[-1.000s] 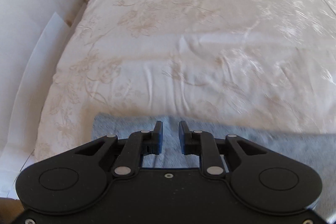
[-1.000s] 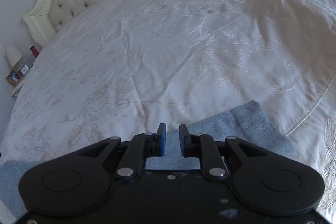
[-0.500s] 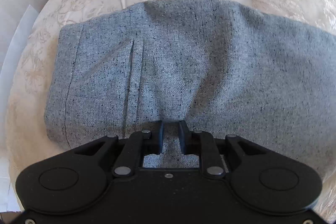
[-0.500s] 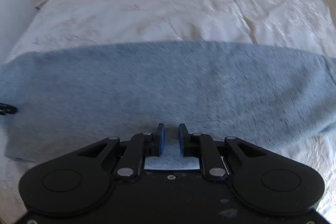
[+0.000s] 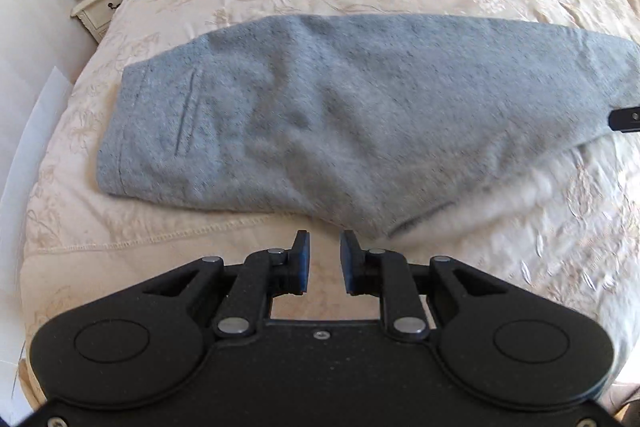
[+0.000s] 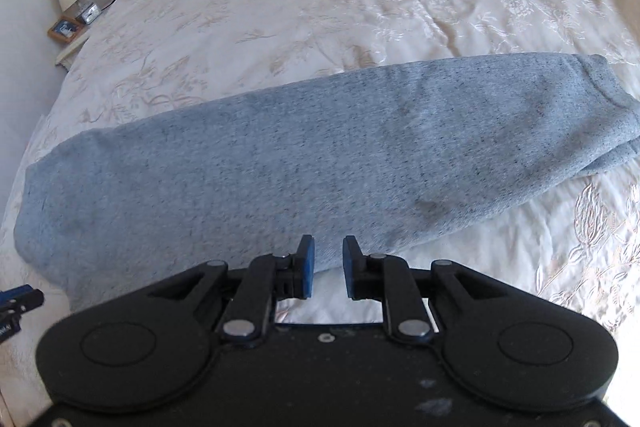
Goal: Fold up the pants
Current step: 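Move the right gripper along the trousers toward the leg hem end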
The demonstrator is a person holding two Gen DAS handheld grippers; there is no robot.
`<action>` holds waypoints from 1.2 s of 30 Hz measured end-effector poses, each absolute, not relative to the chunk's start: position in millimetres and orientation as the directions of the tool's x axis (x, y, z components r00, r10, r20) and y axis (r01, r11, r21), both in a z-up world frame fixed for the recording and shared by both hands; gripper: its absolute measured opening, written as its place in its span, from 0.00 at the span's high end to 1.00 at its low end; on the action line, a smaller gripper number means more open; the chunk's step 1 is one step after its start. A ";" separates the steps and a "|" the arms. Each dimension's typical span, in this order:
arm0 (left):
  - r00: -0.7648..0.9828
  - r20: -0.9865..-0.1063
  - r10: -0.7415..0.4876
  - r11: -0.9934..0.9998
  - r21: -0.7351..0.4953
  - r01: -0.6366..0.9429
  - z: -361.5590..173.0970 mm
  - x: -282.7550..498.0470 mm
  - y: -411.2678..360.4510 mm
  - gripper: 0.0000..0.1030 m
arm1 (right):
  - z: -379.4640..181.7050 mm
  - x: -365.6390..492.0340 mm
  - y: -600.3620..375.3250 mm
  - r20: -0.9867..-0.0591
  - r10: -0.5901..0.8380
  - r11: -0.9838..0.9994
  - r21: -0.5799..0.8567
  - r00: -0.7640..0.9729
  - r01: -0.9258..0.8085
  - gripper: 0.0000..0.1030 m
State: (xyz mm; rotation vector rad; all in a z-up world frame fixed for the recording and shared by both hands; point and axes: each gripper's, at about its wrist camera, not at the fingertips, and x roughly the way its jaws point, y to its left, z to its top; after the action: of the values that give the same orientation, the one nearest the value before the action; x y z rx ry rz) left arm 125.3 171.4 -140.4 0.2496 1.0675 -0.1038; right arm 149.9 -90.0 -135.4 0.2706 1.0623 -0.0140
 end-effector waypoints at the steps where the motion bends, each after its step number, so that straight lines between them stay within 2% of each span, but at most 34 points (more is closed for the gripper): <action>1: 0.476 -0.879 0.035 0.965 0.153 0.212 -143.7 119.1 165.7 0.72 | -133.7 146.0 -82.1 -0.864 0.132 0.970 0.214 0.485 0.116 0.82; 10: 0.506 -0.857 0.103 0.960 0.218 0.174 -159.1 120.3 141.0 0.72 | -129.3 128.9 -21.7 -0.859 0.273 0.960 0.270 0.433 -0.070 0.82; 17: 0.500 -0.854 0.146 0.957 0.250 0.148 -173.3 123.5 130.1 0.72 | -128.3 124.3 1.6 -0.850 0.338 0.941 0.311 0.405 -0.133 0.82; 27: 0.533 -0.825 0.191 0.949 0.294 0.116 -180.7 134.9 119.6 0.72 | -127.0 123.4 -3.1 -0.852 0.359 0.933 0.326 0.381 -0.151 0.82; 36: 0.540 -0.822 0.181 0.972 0.233 0.029 -161.6 136.8 126.1 0.71 | -128.8 127.6 -11.1 -0.847 0.372 0.928 0.346 0.380 -0.137 0.82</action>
State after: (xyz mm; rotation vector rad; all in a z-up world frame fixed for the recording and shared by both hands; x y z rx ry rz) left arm 136.8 126.1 -161.6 0.2299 0.9990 0.0911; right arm 127.6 -11.1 -128.8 0.2333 1.1373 0.3282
